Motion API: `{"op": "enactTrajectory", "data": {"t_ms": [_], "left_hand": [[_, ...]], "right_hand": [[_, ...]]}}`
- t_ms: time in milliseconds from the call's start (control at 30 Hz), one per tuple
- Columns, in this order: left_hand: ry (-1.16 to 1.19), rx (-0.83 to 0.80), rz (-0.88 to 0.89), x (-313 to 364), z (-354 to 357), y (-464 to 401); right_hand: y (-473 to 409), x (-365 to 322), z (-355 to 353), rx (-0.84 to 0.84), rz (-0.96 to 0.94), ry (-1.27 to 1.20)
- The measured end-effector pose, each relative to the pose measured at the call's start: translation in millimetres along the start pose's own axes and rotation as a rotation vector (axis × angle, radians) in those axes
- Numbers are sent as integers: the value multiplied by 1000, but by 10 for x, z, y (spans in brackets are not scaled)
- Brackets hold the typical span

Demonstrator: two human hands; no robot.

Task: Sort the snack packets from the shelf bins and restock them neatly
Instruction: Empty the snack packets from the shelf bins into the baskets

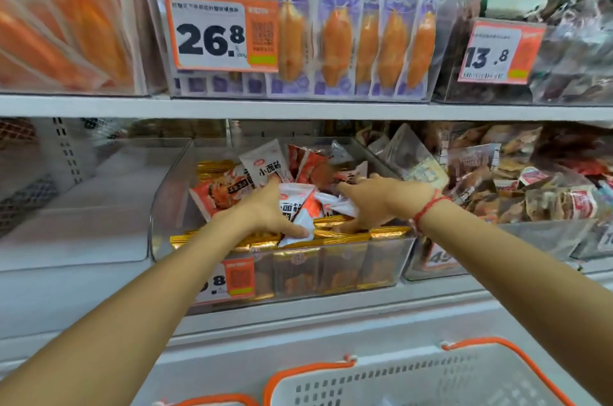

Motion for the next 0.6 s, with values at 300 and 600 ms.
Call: {"op": "enactTrajectory", "data": {"t_ms": [300,600], "left_hand": [[130,382,132,-261,-104,185],[547,711,413,-63,-364,1115]], "right_hand": [[92,-89,72,400,-123,-216],[1045,-209,-267,972,-110,-344]]}}
Point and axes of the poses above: each hand's wrist, its own y-axis away from the middle knuckle, its own z-axis out of the palm, x = y × z, the point moved 1 cm from there along -y, towards the middle knuckle, and after that the axes turned 7 degrees about -z, right-handed, at the moved point
